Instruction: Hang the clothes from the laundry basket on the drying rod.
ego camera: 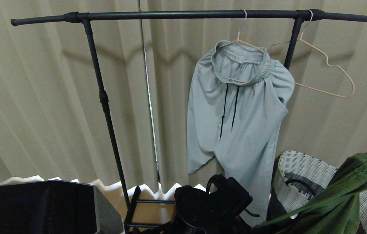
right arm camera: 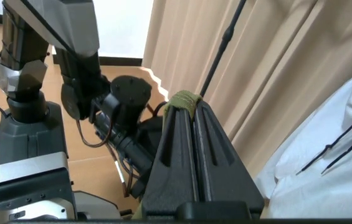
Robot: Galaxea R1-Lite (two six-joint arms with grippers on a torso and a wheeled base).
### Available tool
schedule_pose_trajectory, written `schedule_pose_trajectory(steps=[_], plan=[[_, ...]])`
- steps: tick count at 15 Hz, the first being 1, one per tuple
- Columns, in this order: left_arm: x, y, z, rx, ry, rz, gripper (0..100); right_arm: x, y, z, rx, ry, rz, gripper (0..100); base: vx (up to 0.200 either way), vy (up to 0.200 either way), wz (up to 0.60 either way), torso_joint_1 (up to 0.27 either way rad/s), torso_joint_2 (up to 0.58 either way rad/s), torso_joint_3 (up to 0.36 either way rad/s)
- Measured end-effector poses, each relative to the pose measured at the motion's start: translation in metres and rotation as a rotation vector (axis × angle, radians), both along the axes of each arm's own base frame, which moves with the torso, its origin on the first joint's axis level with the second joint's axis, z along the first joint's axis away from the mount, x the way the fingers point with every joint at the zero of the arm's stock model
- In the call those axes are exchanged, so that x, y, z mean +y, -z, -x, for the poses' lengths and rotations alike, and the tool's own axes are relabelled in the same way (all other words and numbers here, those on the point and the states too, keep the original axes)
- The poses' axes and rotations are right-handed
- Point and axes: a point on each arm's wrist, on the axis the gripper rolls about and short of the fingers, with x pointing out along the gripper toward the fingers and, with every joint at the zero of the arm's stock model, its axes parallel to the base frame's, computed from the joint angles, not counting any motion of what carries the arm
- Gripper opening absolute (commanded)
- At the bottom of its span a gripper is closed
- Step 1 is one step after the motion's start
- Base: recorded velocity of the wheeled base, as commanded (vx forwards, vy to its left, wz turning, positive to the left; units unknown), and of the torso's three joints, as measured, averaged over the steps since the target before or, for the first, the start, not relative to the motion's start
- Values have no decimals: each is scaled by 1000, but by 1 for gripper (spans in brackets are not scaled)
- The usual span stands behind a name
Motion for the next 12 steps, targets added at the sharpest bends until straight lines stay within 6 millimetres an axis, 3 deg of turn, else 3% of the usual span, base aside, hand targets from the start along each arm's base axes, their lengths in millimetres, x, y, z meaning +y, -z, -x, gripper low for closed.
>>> schedule_pose_trajectory(steps=[6, 8, 12], plan=[[19, 1, 3, -100, -60, 29, 0, 0, -1, 0, -2, 15, -3, 0, 0, 0, 0, 0, 0, 0], [39, 1, -1, -145, -98, -14, 0, 0, -1, -2, 1, 29, -1, 0, 0, 0, 0, 0, 0, 0], [96, -38, -17, -174, -246, -43, 0, 4, -8, -10, 0, 33, -2, 0, 0, 0, 0, 0, 0, 0]])
